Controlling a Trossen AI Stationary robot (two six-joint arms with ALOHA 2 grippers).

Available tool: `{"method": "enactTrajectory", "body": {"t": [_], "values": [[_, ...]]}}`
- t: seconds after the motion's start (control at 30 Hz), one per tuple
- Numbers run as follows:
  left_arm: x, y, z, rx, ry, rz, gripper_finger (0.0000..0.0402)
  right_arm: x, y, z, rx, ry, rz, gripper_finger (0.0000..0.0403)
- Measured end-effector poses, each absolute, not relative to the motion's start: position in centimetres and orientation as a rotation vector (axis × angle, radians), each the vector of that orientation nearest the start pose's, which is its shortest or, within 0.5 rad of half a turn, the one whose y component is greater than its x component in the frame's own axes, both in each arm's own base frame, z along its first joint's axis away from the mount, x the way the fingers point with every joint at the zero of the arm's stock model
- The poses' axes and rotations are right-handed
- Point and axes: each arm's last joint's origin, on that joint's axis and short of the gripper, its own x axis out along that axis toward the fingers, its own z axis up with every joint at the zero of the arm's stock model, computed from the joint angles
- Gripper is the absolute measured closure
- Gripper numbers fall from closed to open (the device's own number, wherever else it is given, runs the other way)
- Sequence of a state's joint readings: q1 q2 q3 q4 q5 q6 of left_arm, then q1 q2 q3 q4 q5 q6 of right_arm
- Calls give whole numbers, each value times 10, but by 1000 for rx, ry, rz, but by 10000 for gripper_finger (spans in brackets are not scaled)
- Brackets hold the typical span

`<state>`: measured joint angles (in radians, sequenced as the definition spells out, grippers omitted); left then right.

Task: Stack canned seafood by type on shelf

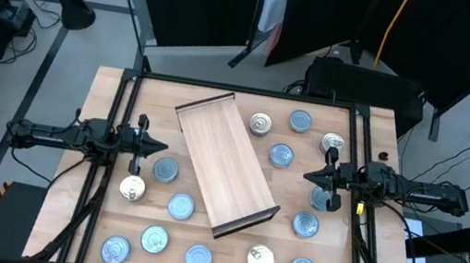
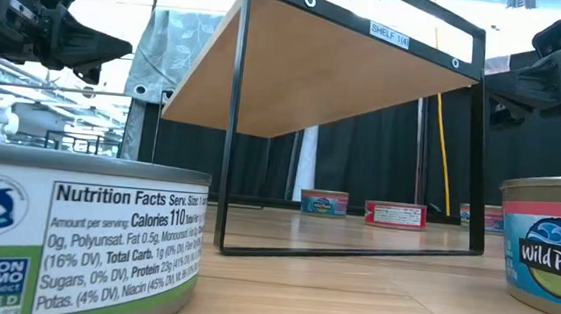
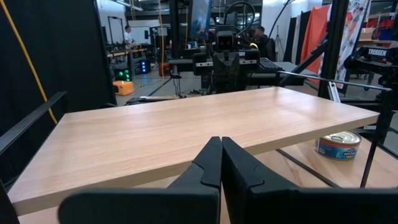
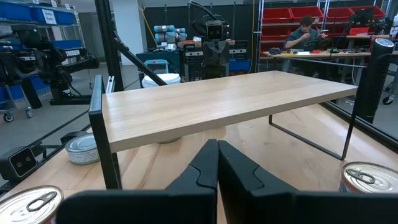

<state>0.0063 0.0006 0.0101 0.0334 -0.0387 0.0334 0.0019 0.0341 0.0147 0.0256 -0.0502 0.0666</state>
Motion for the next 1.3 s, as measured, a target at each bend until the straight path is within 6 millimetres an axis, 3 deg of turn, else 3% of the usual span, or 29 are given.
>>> {"method": "enactTrajectory", "body": {"t": [1.3], "values": [[97,2,170,33,-44,46,399,99,2,168,67,-4,52,403]]}}
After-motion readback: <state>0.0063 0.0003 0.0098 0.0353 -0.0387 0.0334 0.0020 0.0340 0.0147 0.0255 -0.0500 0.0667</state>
